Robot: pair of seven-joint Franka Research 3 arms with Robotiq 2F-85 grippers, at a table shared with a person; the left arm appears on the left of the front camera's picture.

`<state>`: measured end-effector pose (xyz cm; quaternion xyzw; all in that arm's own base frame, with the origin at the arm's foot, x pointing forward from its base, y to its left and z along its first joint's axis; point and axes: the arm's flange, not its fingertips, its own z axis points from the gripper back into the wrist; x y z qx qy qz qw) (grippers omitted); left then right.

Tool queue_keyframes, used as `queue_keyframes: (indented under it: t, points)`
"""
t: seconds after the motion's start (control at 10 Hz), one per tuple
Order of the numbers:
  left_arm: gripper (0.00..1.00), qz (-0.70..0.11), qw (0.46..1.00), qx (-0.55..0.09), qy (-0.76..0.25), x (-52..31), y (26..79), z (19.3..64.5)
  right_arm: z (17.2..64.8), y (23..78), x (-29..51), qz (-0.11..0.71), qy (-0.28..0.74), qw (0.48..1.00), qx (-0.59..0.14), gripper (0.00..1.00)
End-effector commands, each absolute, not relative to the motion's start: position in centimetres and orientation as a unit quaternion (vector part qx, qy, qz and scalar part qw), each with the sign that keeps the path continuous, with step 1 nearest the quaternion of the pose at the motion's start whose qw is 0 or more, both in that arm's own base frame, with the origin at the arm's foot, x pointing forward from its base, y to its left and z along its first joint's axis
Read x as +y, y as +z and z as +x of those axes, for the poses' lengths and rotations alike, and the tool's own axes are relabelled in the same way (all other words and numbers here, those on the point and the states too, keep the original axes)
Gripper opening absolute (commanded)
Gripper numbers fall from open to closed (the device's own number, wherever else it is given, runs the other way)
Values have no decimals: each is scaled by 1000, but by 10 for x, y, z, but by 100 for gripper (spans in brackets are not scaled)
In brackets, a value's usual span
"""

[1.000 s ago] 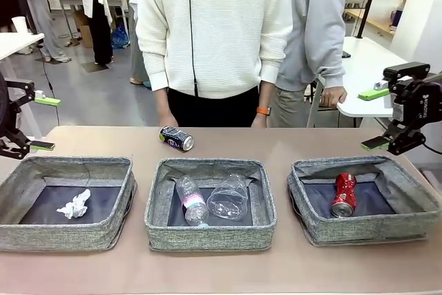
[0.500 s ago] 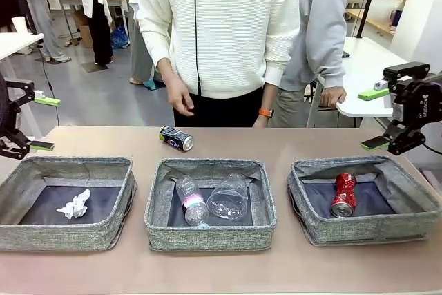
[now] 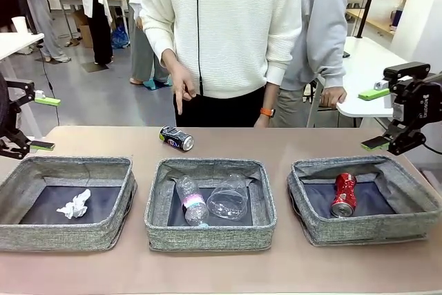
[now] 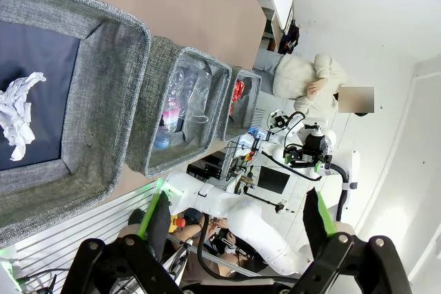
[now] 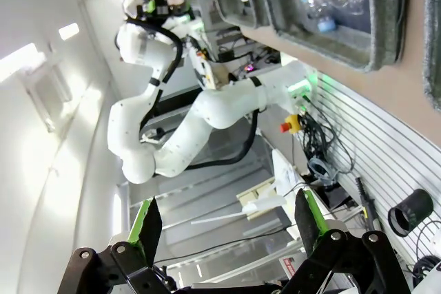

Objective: Sort the waste into the appropriate baskets.
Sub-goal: Pick up the waste item pointed out by the person.

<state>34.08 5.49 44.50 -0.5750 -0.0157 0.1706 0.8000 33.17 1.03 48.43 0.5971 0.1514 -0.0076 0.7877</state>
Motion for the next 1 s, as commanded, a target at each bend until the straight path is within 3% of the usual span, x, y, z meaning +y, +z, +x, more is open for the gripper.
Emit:
queue_keyframes:
  t: [0.0, 0.5, 0.7, 0.8, 0.9]
  points:
    - [100, -578, 800, -18, 161, 55, 446, 339, 332, 487, 13, 605, -8, 782, 151, 100]
    - [100, -575, 800, -16, 171, 55, 445, 341, 332, 487, 13, 605, -8, 782, 151, 100]
    - [100, -476, 853, -194, 90, 17, 475, 366, 332, 487, 13, 605, -8, 782, 151, 100]
    - [100, -429, 867, -252, 3, -9, 486, 375, 332, 487, 13, 605, -8, 782, 151, 100]
    - [100, -385, 878, -271, -81, -36, 491, 385, 332, 487, 13, 605, -8, 782, 151, 100]
